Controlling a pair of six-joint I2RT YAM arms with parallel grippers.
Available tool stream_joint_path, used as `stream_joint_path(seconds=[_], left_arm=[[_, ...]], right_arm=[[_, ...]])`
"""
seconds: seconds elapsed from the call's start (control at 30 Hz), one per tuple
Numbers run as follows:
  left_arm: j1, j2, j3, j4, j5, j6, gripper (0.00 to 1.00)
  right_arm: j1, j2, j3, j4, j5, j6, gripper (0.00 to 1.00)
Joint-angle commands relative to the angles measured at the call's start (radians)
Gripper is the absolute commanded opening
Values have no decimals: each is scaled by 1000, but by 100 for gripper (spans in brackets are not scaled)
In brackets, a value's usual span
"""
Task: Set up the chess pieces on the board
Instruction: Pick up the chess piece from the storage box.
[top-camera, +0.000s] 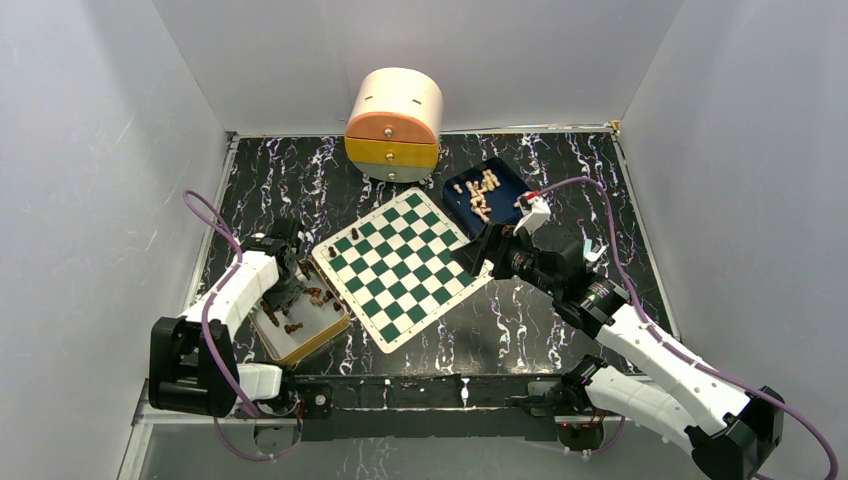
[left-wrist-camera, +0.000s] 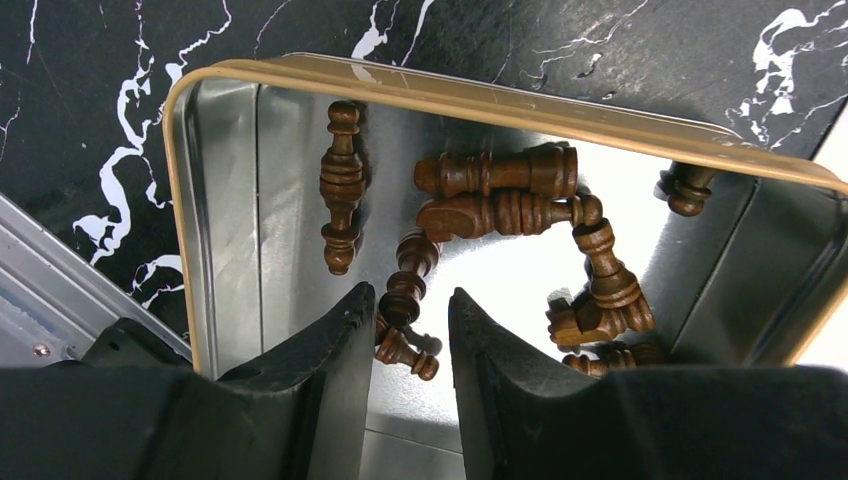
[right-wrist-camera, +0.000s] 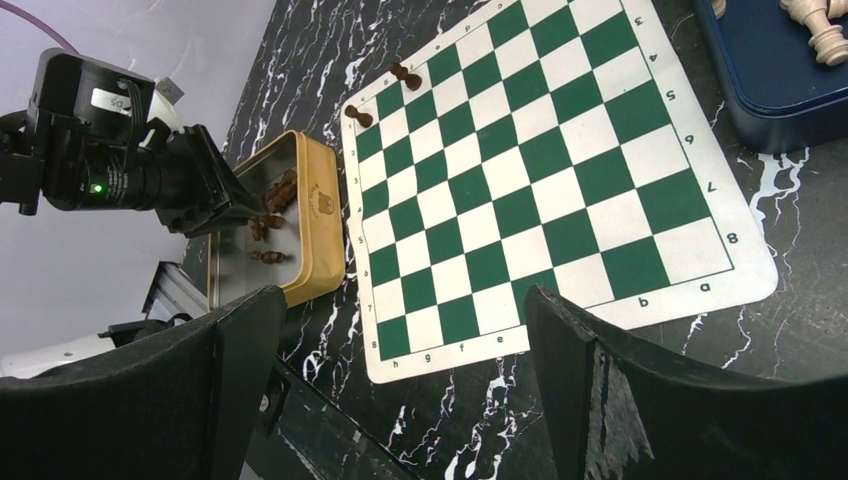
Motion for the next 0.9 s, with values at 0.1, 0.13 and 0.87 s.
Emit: stream_joint_path(seconds=[0.1,0.13,0.87], left_arm=[[12,-40,-13,18,-57,9,20],[12,-39,-13,17,-61,11,18],[12,-162,172,-133,66,164,0]], right_arm=[[0,-15,-15,30,22,4,99],[-1,-16,-17,32,21,5,99],[0,-13,-19,36,10,13,99]])
